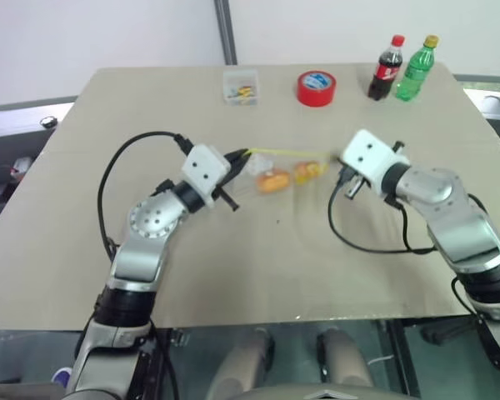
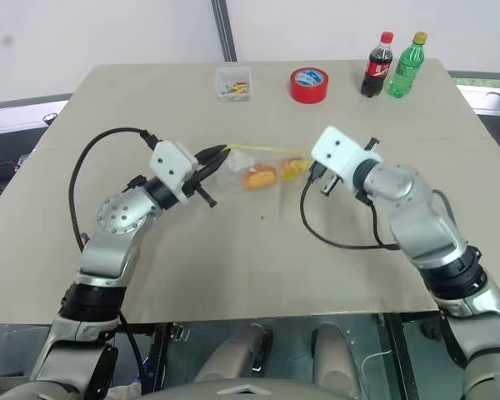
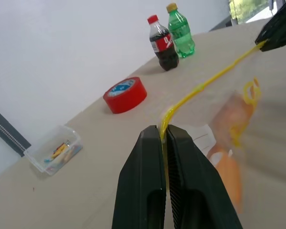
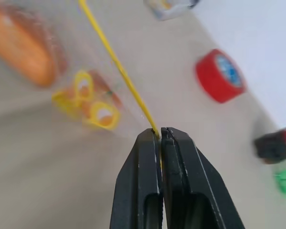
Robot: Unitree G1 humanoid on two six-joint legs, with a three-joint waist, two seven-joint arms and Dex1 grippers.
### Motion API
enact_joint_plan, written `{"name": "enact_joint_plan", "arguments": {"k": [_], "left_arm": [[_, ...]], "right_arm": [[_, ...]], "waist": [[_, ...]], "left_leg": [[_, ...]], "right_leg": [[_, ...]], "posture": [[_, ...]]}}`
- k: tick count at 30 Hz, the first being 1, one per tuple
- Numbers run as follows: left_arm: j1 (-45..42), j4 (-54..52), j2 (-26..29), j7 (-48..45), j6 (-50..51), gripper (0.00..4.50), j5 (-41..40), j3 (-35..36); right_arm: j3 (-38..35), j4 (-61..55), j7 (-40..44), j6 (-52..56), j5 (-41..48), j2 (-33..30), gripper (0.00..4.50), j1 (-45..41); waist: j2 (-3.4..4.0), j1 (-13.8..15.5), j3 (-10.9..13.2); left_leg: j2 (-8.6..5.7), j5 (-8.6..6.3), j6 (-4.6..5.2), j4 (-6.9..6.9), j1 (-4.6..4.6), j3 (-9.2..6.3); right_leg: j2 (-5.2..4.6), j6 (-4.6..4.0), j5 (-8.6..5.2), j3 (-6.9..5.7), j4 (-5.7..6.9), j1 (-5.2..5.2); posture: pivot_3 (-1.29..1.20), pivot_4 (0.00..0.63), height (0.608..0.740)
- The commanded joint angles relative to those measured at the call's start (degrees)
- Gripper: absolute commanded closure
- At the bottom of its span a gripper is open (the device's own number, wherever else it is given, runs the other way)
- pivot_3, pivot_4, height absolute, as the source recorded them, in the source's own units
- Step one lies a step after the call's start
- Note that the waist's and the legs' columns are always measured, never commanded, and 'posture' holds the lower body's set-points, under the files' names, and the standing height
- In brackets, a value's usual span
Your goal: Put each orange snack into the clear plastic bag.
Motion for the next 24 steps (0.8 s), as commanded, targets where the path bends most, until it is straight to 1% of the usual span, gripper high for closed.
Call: {"name": "enact_joint_plan", "arguments": {"k": [1,5,7,9,11,13,15,16,18,19,20,22,23,24], "left_arm": [[-4.67,4.59,0.32,0.97,-1.30,4.50,-0.80,3.47],[-16.07,18.67,-0.40,-2.02,-4.42,4.50,-0.08,1.59],[-18.93,22.67,-0.61,-2.79,-6.78,4.50,0.39,1.05],[-19.96,24.16,-0.54,-3.82,-9.17,4.50,0.43,0.77],[-17.90,22.16,0.24,-7.25,-10.58,4.50,-0.54,0.01],[-14.38,19.04,0.97,-9.58,-11.75,4.50,-0.60,-0.90],[-10.13,16.58,1.42,-10.37,-13.16,4.50,0.73,-2.09],[-8.23,15.67,1.48,-10.39,-13.39,4.50,1.44,-2.74],[-3.65,13.01,1.69,-11.66,-13.81,3.74,2.45,-4.94],[-1.74,11.56,1.65,-12.32,-12.87,3.45,2.04,-5.50],[-0.12,10.18,2.03,-13.14,-12.40,2.99,1.96,-6.01],[2.85,6.41,2.93,-14.69,-9.29,1.94,-0.05,-5.68],[4.06,4.31,3.27,-15.19,-6.97,1.51,-1.70,-4.85],[5.19,2.37,3.65,-15.33,-4.81,0.93,-3.27,-3.72]], "right_arm": [[-3.66,7.05,-3.62,-4.70,-4.77,-1.76,4.46,-3.45],[-4.02,18.00,-7.03,-13.37,-7.83,-1.75,4.46,-10.72],[-4.47,19.95,-7.26,-15.46,-8.32,-2.07,4.46,-12.02],[-6.10,18.15,-6.05,-15.04,-7.14,-2.49,4.46,-11.45],[-7.42,11.93,-1.90,-14.52,-4.64,-4.24,4.46,-7.37],[-9.61,5.23,0.31,-11.55,-1.91,-4.31,4.46,-2.22],[-10.67,-1.41,3.68,-8.35,1.39,-4.81,4.46,4.24],[-11.06,-3.92,3.87,-6.17,1.93,-4.60,4.46,7.10],[-9.23,-7.89,5.06,-5.54,0.63,-6.39,4.50,14.17],[-9.08,-9.16,4.75,-5.64,0.27,-6.36,4.50,16.87],[-9.73,-10.16,4.24,-5.23,0.80,-5.64,4.17,19.08],[-10.79,-12.36,4.94,-5.58,1.40,-6.27,3.41,23.82],[-12.36,-13.67,5.29,-5.05,2.69,-5.98,2.98,25.80],[-14.21,-15.20,5.70,-4.33,4.19,-5.62,2.42,27.68]], "waist": [[-0.01,0.04,0.00],[-0.04,0.15,0.03],[-0.04,0.03,0.02],[-0.05,-0.26,0.02],[-0.05,-0.43,0.02],[-0.04,-0.66,0.01],[-0.02,-1.16,0.00],[-0.02,-1.28,0.00],[0.00,-1.35,-0.01],[0.00,-1.32,-0.01],[0.01,-1.34,0.00],[0.02,-1.23,0.00],[0.02,-1.07,0.00],[0.02,-0.99,0.00]], "left_leg": [[0.00,0.00,0.00,0.00,0.00,0.00],[-0.06,0.01,0.01,0.04,-0.06,-0.02],[-0.07,0.01,0.01,0.05,-0.10,-0.04],[-0.05,0.00,0.01,-0.04,-0.10,-0.04],[-0.05,-0.02,0.05,-0.15,-0.14,0.00],[-0.04,-0.02,0.05,-0.14,-0.26,-0.05],[-0.04,-0.02,0.06,-0.17,-0.53,-0.08],[-0.05,-0.02,0.06,-0.08,-0.66,-0.08],[-0.05,-0.02,0.06,0.09,-0.78,-0.14],[-0.06,-0.02,0.06,0.12,-0.77,-0.15],[-0.07,-0.02,0.06,0.16,-0.74,-0.13],[-0.07,-0.01,0.06,0.24,-0.67,-0.04],[-0.09,-0.01,0.06,0.24,-0.62,-0.04],[-0.08,-0.01,0.06,0.24,-0.55,-0.04]], "right_leg": [[0.00,0.00,0.00,0.00,-0.01,0.00],[0.09,0.01,0.01,-0.05,-0.05,0.00],[0.09,0.02,0.01,-0.07,-0.09,0.00],[-0.02,0.02,0.01,-0.05,-0.27,0.00],[-0.14,0.02,0.01,0.00,-0.35,-0.07],[-0.16,0.02,0.00,-0.06,-0.39,-0.18],[-0.18,0.02,0.00,-0.09,-0.39,-0.40],[-0.18,0.02,0.00,-0.10,-0.36,-0.50],[-0.16,0.02,0.01,-0.18,-0.24,-0.54],[-0.16,0.02,0.02,-0.18,-0.20,-0.53],[-0.16,0.02,0.02,-0.18,-0.13,-0.52],[-0.14,0.06,0.07,-0.06,0.09,-0.51],[-0.16,0.06,0.08,-0.05,0.19,-0.51],[-0.16,0.06,0.07,-0.05,0.25,-0.47]], "posture": [[0.00,0.150,0.710],[0.00,0.150,0.710],[0.00,0.150,0.710],[0.00,0.150,0.710],[0.00,0.150,0.710],[0.00,0.150,0.710],[0.00,0.150,0.710],[0.00,0.150,0.710],[0.00,0.150,0.710],[0.00,0.150,0.710],[0.00,0.150,0.710],[0.00,0.150,0.710],[0.00,0.150,0.710],[0.00,0.150,0.710]]}}
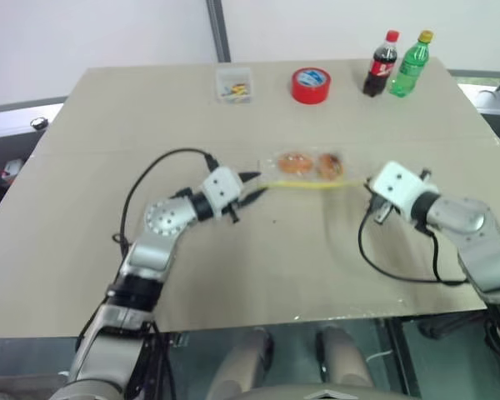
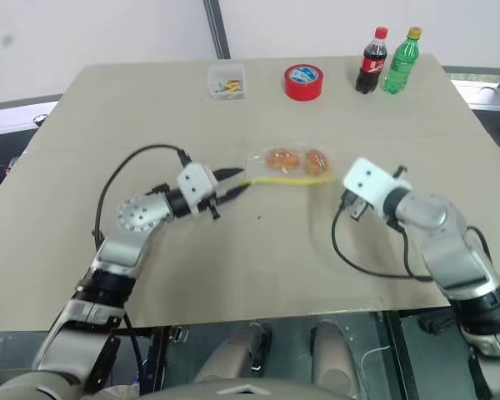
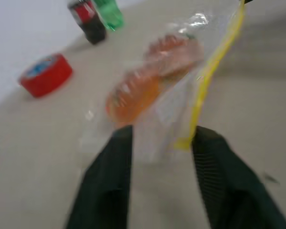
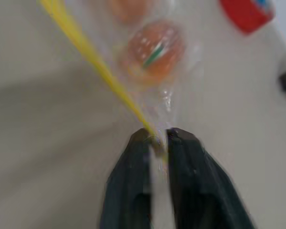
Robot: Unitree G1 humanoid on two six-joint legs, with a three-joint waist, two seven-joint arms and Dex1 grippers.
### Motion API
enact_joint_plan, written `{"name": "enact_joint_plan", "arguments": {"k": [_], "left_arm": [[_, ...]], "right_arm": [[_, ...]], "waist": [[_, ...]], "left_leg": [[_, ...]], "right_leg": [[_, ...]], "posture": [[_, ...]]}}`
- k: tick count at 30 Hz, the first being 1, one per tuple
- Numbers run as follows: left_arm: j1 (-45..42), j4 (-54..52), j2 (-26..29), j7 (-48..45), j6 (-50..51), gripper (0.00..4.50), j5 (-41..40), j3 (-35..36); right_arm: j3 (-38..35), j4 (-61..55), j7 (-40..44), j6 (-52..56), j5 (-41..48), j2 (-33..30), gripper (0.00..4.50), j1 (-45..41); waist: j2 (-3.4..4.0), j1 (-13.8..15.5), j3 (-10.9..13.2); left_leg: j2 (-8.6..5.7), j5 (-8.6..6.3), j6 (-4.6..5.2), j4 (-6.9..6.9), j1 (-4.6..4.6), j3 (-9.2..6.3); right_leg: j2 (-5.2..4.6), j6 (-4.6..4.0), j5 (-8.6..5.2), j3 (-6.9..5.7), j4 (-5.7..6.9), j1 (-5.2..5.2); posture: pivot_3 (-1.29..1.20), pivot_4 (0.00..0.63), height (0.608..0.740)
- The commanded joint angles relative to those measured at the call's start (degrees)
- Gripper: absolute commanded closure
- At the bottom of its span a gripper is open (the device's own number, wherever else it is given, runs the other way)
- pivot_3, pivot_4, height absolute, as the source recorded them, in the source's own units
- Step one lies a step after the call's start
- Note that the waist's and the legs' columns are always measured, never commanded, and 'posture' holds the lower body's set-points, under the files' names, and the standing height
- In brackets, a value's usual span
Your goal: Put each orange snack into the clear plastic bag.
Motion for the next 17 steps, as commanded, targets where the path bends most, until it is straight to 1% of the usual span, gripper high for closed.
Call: {"name": "enact_joint_plan", "arguments": {"k": [1,2,5,6,7,12,14,17], "left_arm": [[2.41,-9.22,2.28,-1.08,8.32,0.42,-6.75,4.52],[3.92,-11.37,3.32,-1.64,12.59,0.00,-9.83,6.28],[9.34,-16.76,7.00,-3.78,21.47,0.00,-17.68,11.48],[11.21,-18.33,8.04,-3.86,24.08,0.00,-20.01,13.50],[12.86,-19.66,8.88,-3.62,26.35,0.00,-21.85,15.44],[19.83,-24.24,14.15,-5.30,34.95,0.00,-29.59,23.90],[22.18,-25.27,16.20,-7.01,37.04,0.00,-31.77,26.15],[23.89,-25.94,17.42,-7.86,38.25,0.00,-33.15,27.64]], "right_arm": [[-8.29,-7.60,1.72,0.47,4.71,-0.06,1.92,4.22],[-10.84,-8.92,3.07,0.59,7.08,-0.07,1.32,6.24],[-19.05,-10.82,4.82,2.03,12.30,0.55,0.02,11.81],[-21.82,-11.01,5.52,2.34,14.46,1.09,0.02,13.50],[-24.55,-11.24,6.36,2.56,16.83,1.70,0.02,15.02],[-36.29,-13.30,11.83,2.26,25.75,1.46,0.02,22.33],[-38.92,-13.61,13.02,2.66,27.82,0.39,0.02,23.92],[-39.41,-13.66,12.66,3.37,29.43,-0.53,0.02,24.17]], "waist": [[0.00,0.26,0.00],[0.00,0.32,0.00],[0.02,0.29,0.00],[0.03,0.41,0.00],[0.03,0.73,0.00],[0.03,1.62,0.01],[0.06,1.97,0.01],[0.11,2.07,0.00]], "left_leg": [[0.00,0.00,0.00,0.00,0.09,0.02],[0.00,-0.01,0.01,-0.01,0.16,0.03],[0.04,-0.02,0.02,-0.09,0.44,0.10],[0.07,-0.03,0.03,-0.10,0.64,0.11],[0.07,-0.14,0.22,-0.10,0.63,0.11],[0.11,-0.17,0.25,-0.12,0.65,0.09],[0.11,-0.18,0.26,-0.13,0.67,0.08],[0.15,-0.22,0.31,-0.15,0.76,0.10]], "right_leg": [[0.00,0.00,0.00,0.03,0.05,0.04],[0.00,0.00,0.00,0.04,0.08,0.09],[0.06,0.00,-0.02,0.14,0.06,0.28],[0.13,0.00,-0.02,0.14,-0.01,0.49],[0.29,0.00,-0.02,0.13,-0.03,0.49],[0.27,0.00,-0.02,0.09,-0.13,0.58],[0.27,0.00,-0.02,0.07,-0.19,0.64],[0.17,0.00,-0.02,0.06,-0.44,0.78]], "posture": [[0.00,0.150,0.710],[0.00,0.150,0.710],[0.00,0.150,0.710],[0.00,0.150,0.710],[0.00,0.150,0.710],[0.00,0.150,0.710],[0.00,0.150,0.710],[0.00,0.150,0.710]]}}
